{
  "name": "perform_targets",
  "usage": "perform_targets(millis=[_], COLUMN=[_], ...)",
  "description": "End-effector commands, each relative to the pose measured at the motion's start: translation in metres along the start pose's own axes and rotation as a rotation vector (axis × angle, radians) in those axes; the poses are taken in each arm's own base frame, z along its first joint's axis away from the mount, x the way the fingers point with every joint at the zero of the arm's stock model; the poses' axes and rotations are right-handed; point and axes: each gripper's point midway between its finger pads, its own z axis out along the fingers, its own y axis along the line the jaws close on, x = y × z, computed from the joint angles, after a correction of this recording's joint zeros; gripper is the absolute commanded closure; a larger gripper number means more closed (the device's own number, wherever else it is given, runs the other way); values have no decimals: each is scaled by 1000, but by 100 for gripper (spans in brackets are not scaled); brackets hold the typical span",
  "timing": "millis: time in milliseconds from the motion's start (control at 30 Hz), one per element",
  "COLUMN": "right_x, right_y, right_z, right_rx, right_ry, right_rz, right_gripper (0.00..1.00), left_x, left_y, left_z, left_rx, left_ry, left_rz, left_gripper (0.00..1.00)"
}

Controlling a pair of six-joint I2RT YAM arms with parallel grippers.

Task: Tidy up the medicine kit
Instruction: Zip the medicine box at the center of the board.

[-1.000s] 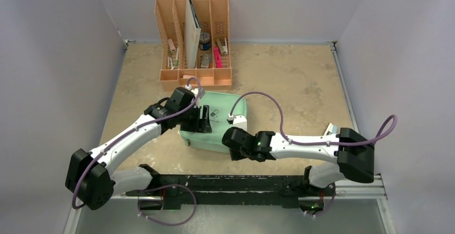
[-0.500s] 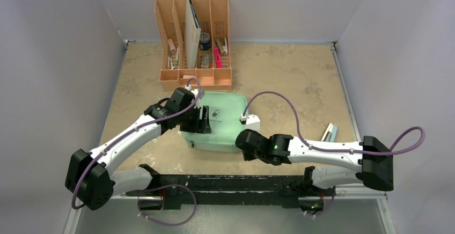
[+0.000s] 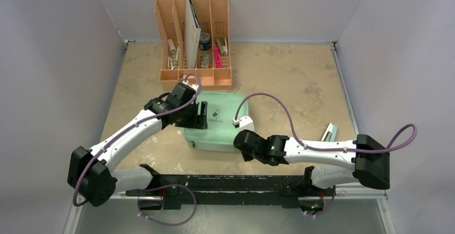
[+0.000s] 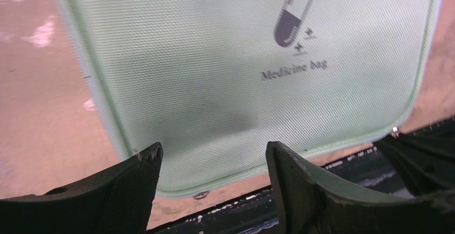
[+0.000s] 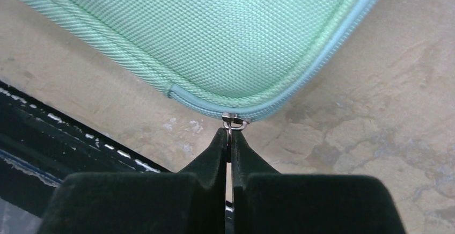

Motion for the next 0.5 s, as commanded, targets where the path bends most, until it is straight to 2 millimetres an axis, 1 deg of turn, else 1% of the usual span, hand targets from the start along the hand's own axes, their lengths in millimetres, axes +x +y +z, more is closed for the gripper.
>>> perform_targets(millis=[0, 33, 100, 167, 233, 267, 367, 400, 467], right_x=[-38, -42, -44, -44, -45, -44, -56, -59, -68], right_y=[38, 47, 59, 71, 85, 92, 119, 127, 137], right_z=[-5, -6, -3, 0, 4, 6, 3, 0, -5], right_rx=[-148, -188, -231, -269, -325, -348, -414, -428, -429], right_ry=[-103, -111, -104, -95, -90, -79, -86, -97, -121], right_rz=[7, 13, 34, 51, 69, 72, 92, 87, 78], right_gripper=[100, 100, 100, 100, 100, 100, 100, 100, 100], left_x=[-25, -27, -28, -27, -22, -17, -4, -1, 4], left_y=[26, 31, 38, 36, 34, 36, 38, 39, 38], left_z=[-33, -43, -67, -87, -100, -103, -111, -112, -109], left_rx=[-206, -242, -299, -284, -249, -243, -215, -203, -179], left_ry=[-113, -141, -196, -242, -279, -288, -318, -325, -330], left_rz=[-117, -174, -299, -397, -482, -528, -649, -671, -712], left_gripper=[29, 28, 27, 27, 27, 27, 27, 27, 28])
